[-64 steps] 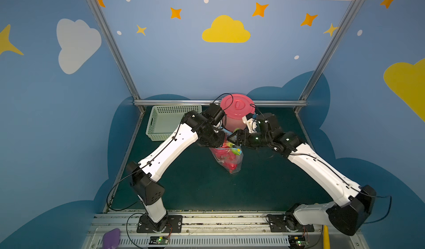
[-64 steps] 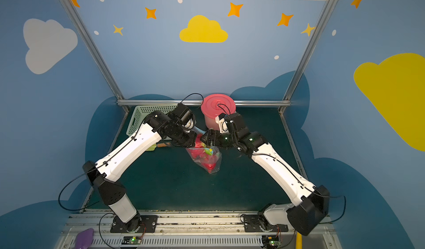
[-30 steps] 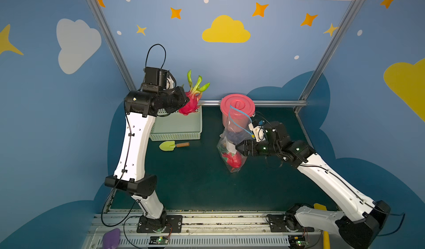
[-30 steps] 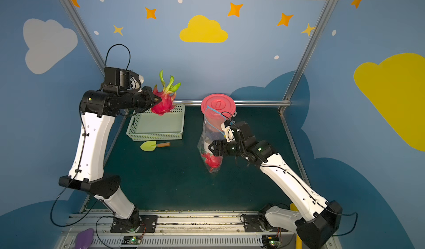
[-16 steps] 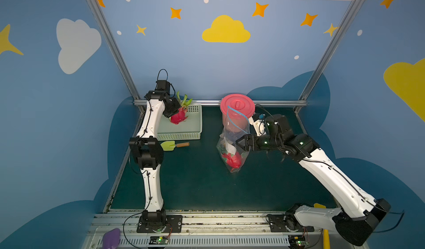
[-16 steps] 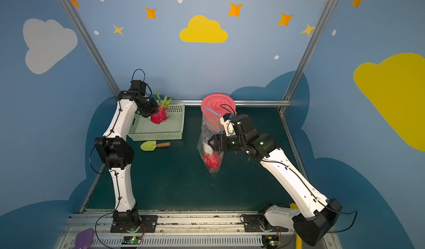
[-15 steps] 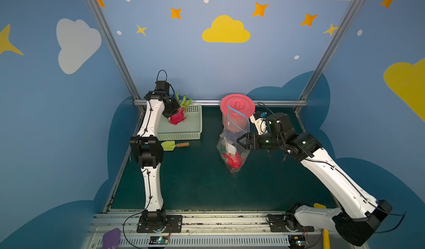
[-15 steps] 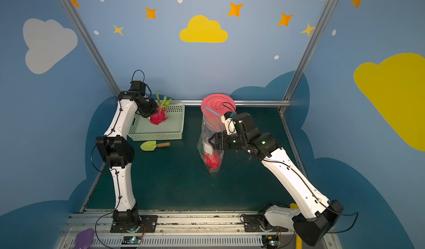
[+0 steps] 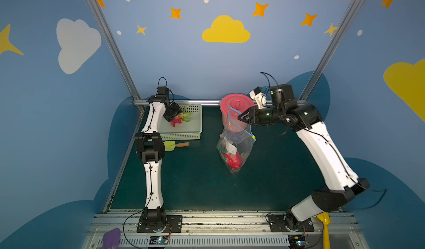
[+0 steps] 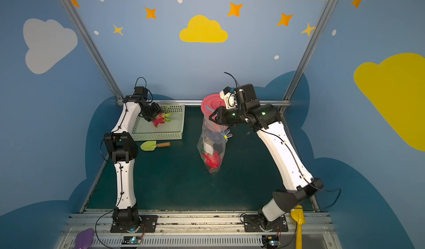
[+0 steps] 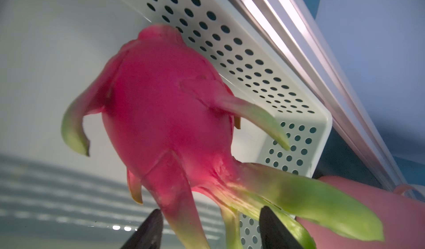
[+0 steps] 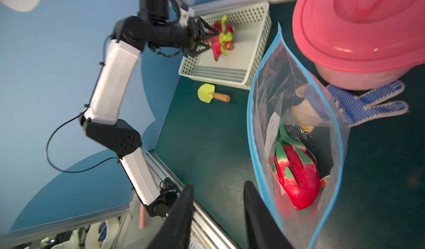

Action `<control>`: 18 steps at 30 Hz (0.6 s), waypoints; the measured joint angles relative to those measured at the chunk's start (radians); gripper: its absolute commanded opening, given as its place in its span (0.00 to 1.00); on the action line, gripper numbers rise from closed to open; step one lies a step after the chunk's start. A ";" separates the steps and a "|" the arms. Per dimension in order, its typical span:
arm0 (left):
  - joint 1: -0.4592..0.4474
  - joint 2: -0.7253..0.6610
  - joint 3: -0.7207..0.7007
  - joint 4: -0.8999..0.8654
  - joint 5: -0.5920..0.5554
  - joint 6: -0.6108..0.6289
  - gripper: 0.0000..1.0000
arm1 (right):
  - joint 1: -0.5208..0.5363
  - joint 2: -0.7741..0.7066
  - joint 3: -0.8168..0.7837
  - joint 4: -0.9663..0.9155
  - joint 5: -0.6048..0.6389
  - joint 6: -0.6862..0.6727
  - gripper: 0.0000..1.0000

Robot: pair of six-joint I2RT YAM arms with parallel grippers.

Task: Open the zip-top bag and take out the dragon fruit
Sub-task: Place the dragon fruit in the basket.

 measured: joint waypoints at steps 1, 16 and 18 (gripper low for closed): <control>0.000 -0.007 -0.003 0.003 0.007 -0.003 0.74 | -0.003 0.054 0.044 -0.023 -0.002 0.004 0.25; -0.132 -0.562 -0.342 0.083 0.050 -0.003 0.81 | -0.033 0.235 0.246 -0.266 0.045 -0.003 0.24; -0.186 -0.657 -0.468 0.106 0.056 0.000 0.82 | -0.029 0.235 0.227 -0.306 0.048 -0.021 0.26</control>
